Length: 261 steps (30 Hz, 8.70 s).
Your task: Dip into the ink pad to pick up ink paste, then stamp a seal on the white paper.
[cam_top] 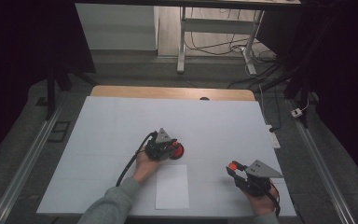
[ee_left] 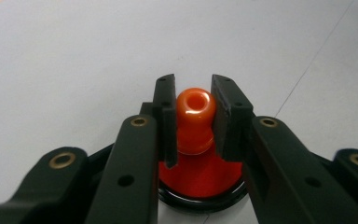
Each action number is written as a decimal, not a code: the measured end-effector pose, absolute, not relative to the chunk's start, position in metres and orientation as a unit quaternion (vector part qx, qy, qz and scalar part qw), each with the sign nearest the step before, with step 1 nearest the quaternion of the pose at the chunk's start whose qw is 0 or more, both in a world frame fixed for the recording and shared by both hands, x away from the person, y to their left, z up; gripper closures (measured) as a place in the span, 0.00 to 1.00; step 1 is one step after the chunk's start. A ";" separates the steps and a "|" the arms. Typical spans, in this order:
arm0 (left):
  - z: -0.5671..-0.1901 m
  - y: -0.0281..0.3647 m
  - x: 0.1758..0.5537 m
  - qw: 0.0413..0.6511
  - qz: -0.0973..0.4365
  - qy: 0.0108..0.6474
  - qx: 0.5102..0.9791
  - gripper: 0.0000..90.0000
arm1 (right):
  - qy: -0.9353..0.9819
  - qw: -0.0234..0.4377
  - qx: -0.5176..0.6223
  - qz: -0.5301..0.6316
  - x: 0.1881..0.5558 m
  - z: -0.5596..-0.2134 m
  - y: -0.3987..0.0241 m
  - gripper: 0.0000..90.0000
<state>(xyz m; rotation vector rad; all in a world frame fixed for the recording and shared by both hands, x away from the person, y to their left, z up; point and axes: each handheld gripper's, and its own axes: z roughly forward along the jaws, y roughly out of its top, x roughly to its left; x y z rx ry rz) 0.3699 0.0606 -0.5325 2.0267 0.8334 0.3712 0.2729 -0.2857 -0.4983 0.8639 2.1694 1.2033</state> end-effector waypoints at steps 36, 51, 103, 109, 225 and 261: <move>-0.476 0.098 0.330 0.543 0.100 0.299 0.779 0.80 | 0.797 0.255 0.319 0.444 0.274 -0.499 -0.287 0.71; -0.470 0.111 0.317 0.544 0.081 0.286 0.785 0.80 | 0.796 0.257 0.320 0.444 0.276 -0.498 -0.288 0.71; -0.474 0.111 0.277 0.519 0.063 0.263 0.811 0.80 | 0.799 0.255 0.318 0.442 0.276 -0.499 -0.286 0.71; -0.479 0.110 0.273 0.510 0.060 0.253 0.820 0.80 | 0.800 0.255 0.317 0.442 0.275 -0.499 -0.286 0.71; -0.533 0.064 0.260 0.386 0.116 0.204 0.892 0.81 | 0.799 0.258 0.317 0.442 0.275 -0.498 -0.288 0.71; -0.534 0.064 0.259 0.392 0.119 0.206 0.889 0.81 | 0.799 0.257 0.317 0.441 0.275 -0.498 -0.286 0.71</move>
